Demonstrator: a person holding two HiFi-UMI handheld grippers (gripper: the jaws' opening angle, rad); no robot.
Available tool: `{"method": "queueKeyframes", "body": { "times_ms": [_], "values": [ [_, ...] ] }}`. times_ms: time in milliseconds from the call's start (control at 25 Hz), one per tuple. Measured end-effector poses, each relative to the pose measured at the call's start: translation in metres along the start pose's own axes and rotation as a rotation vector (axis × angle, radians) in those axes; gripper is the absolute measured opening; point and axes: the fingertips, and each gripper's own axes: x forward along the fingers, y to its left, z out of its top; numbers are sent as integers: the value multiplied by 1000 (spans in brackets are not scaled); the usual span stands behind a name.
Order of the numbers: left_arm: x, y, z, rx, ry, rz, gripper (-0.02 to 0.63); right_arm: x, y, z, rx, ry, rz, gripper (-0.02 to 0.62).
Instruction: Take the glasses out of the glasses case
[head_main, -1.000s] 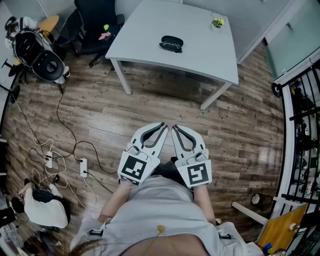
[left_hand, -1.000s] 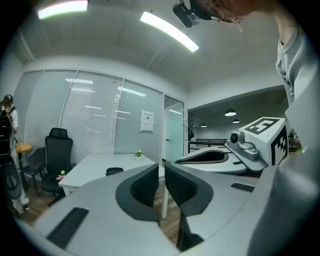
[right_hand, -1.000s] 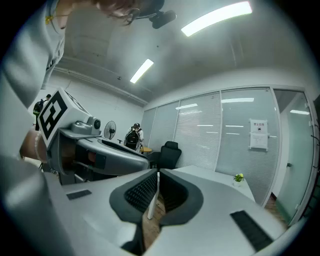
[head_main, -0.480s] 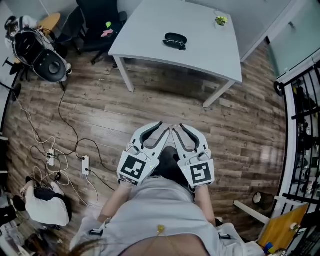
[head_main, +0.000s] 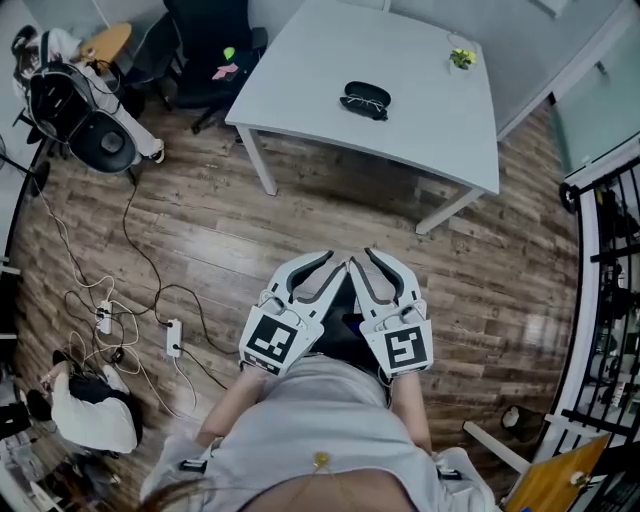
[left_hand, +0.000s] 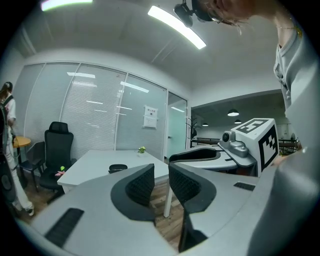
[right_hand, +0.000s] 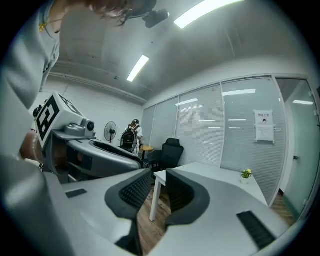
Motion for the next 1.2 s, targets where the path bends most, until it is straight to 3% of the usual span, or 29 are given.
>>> {"method": "queueKeyframes", "body": {
  "times_ms": [640,1200],
  "values": [
    [125,99,54,5,-12,64,104,115,-118,31,-54,-43,64,98],
    [207,158,66,-11,-8,132,104,191,-193,28,-91,-40,149,97]
  ]
}}
